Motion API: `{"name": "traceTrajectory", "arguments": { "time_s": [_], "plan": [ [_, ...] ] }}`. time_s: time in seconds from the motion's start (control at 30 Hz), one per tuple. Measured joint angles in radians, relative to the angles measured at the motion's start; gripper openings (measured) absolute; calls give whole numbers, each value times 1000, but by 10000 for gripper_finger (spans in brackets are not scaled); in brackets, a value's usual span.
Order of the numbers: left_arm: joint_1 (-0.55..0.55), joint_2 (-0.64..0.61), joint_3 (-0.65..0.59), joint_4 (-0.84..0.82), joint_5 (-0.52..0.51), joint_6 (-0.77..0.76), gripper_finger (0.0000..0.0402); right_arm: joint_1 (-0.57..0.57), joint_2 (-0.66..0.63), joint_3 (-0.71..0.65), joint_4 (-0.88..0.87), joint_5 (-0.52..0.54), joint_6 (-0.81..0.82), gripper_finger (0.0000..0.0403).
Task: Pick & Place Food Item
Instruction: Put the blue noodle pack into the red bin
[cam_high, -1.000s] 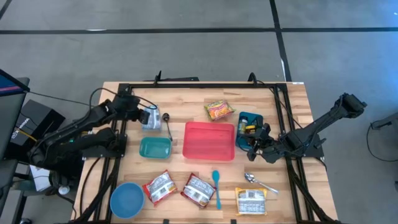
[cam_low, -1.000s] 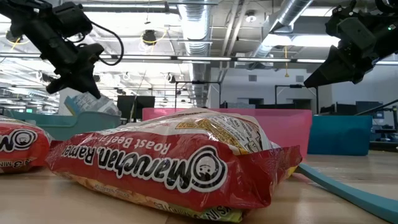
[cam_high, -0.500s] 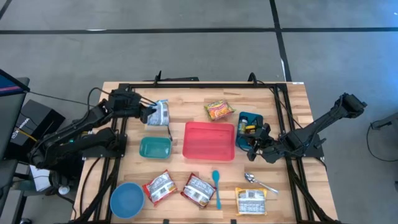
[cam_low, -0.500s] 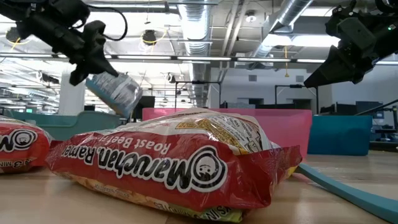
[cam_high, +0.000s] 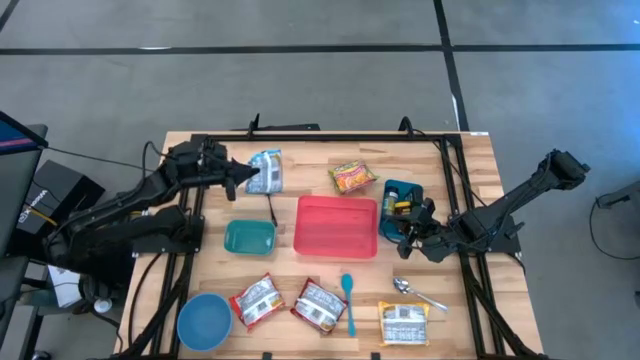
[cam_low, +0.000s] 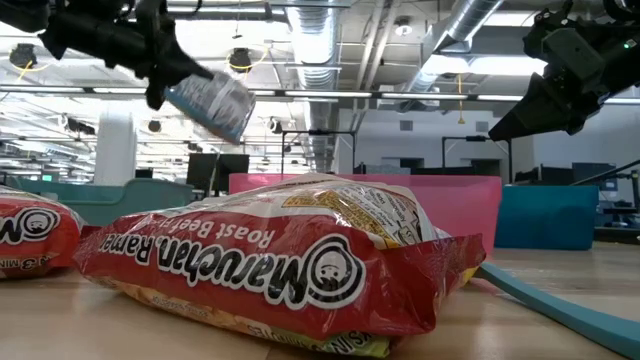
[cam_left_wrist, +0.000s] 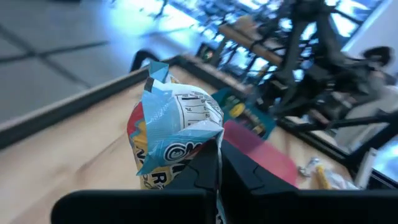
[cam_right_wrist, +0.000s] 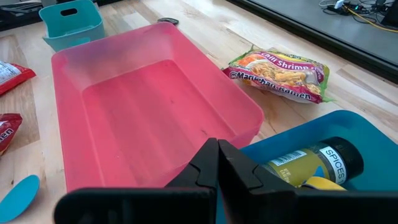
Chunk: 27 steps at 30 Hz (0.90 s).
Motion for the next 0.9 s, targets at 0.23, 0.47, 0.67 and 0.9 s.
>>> {"name": "traceTrajectory", "arguments": {
  "time_s": [0.23, 0.47, 0.67, 0.9],
  "plan": [
    [-136, 25, 0, 136, 0, 101, 0, 0, 0, 0, 0, 0, 0, 0],
    [-270, 147, 0, 307, -1, 286, 0, 0, 0, 0, 0, 1, 0, 0],
    [-344, 304, 0, 476, -2, 397, 1, 0, 0, 0, -2, 5, -1, 0],
    [-376, 474, 0, 592, -3, 507, 1, 0, 0, 0, -5, 5, -1, 0]
  ]
}}
